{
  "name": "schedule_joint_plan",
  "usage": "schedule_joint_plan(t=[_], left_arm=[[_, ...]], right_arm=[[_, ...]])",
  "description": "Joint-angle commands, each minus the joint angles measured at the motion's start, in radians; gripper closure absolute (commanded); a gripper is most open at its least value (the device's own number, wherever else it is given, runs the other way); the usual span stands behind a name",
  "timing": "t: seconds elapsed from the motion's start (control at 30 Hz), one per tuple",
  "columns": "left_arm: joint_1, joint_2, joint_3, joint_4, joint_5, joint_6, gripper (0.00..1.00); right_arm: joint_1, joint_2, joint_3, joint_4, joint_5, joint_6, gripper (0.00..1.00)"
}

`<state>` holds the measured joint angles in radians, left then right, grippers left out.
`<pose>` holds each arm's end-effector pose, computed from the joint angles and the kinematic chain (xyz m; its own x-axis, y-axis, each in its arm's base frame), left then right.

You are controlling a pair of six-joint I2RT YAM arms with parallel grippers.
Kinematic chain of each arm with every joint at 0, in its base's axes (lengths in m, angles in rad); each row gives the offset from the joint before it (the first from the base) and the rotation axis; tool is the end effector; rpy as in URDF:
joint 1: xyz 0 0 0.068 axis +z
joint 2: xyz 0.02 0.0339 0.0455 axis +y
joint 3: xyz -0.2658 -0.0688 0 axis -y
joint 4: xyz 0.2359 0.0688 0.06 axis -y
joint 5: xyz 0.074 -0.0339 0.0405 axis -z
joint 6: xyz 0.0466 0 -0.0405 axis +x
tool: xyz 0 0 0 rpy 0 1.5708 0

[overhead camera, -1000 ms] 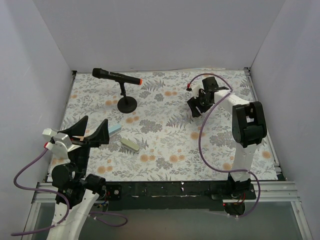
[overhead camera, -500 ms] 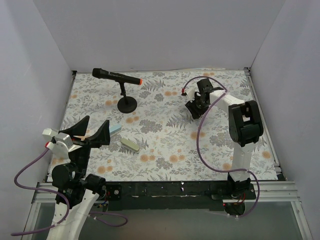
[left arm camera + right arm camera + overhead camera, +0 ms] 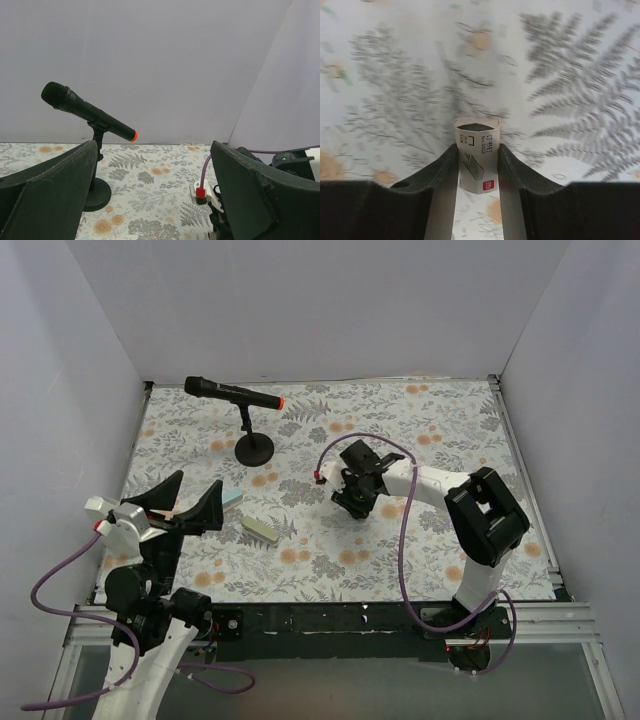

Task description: Load the staples into the stapler

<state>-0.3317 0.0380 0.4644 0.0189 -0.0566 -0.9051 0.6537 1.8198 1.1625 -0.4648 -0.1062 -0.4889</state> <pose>0.0511 -0.0148 0.3277 0.0338 -0.8421 -0.5382 0.4913 0.4830 -0.7248 0.2837 0.2235 0.1660 -0.3303 -0.8413 -0.4278 -0.9020 0.4149 -0.1194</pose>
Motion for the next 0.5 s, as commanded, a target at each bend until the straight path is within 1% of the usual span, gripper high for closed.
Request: schedule_joint_plan(t=[0.0, 0.03, 0.13, 0.2, 0.27, 0.37, 0.4, 0.43, 0.47], left_arm=[[-0.004, 0.04, -0.004, -0.013, 0.031, 0.0, 0.02], [-0.004, 0.043, -0.006, -0.013, 0.038, 0.0, 0.02], [-0.004, 0.068, -0.003, -0.013, 0.05, -0.005, 0.02], [-0.004, 0.082, -0.001, -0.013, 0.064, -0.009, 0.02], [-0.004, 0.108, 0.0, -0.013, 0.109, -0.014, 0.02], [-0.004, 0.164, 0.008, -0.014, 0.156, -0.014, 0.02], [-0.004, 0.181, 0.01, -0.014, 0.158, -0.012, 0.02], [-0.004, 0.201, 0.017, -0.042, 0.161, -0.017, 0.02], [-0.004, 0.254, 0.035, -0.051, 0.164, -0.02, 0.02]], right_arm=[[0.121, -0.028, -0.061, -0.014, -0.006, 0.052, 0.6], [0.16, -0.03, -0.063, -0.012, -0.009, 0.052, 0.6], [0.23, -0.019, -0.055, -0.017, -0.006, 0.052, 0.6], [0.256, -0.011, -0.046, -0.026, -0.001, 0.046, 0.59], [0.277, -0.017, -0.05, -0.026, -0.001, 0.044, 0.58], [0.281, -0.046, -0.053, -0.024, -0.006, 0.046, 0.53], [0.282, -0.075, -0.052, -0.025, -0.007, 0.05, 0.46], [0.281, -0.094, -0.052, -0.023, -0.009, 0.052, 0.42], [0.281, -0.115, -0.052, -0.02, -0.012, 0.056, 0.37]])
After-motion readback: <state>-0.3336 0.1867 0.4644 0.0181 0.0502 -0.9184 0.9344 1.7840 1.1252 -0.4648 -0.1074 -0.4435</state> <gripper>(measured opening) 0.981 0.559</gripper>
